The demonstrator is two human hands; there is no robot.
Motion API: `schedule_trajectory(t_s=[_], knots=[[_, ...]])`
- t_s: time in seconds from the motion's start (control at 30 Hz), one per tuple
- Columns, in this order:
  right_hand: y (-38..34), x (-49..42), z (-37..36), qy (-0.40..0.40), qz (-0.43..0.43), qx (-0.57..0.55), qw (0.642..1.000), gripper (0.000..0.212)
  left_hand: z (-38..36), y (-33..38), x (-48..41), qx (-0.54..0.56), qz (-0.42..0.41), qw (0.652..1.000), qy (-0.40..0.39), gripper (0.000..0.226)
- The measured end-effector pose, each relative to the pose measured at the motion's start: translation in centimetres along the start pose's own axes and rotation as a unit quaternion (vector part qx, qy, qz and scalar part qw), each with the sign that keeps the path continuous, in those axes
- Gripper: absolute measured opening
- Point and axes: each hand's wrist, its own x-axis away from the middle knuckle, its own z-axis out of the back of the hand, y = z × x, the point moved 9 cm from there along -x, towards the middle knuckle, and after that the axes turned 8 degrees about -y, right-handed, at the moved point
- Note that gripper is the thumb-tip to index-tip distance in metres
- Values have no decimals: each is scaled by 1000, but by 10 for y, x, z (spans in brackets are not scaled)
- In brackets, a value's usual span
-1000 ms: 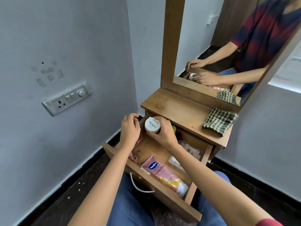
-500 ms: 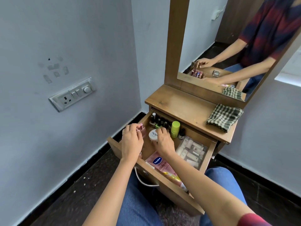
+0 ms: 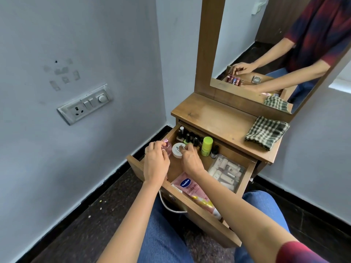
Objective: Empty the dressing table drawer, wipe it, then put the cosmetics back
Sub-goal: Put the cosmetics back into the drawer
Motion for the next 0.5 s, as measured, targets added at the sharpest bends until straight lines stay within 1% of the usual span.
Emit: schedule_trajectory(t_s=[0.13,0.2,0.23,0.3,0.37,0.43,0.5], knots=[[5,-9,1,-54,-1,-22,998,50,-1,-1,0,3,2,1000,-2,26],[7,-6,8,-77,3,-70,995,53,-2,-2,0,2,4,1000,-4,25],[8,-2,16,-77,5,-99,992,54,-2,-3,-1,1,5,1000,-4,25],[11,11,35,-45,9,-140,989,52,-1,-2,-1,1,4,1000,-4,25],[15,27,47,-26,12,-145,989,46,0,-1,0,5,2,1000,-5,24],[13,45,47,-62,36,-124,990,40,2,1,1,10,-6,1000,-3,25],[7,67,40,-124,69,-87,986,44,4,5,3,17,-24,1000,5,25]])
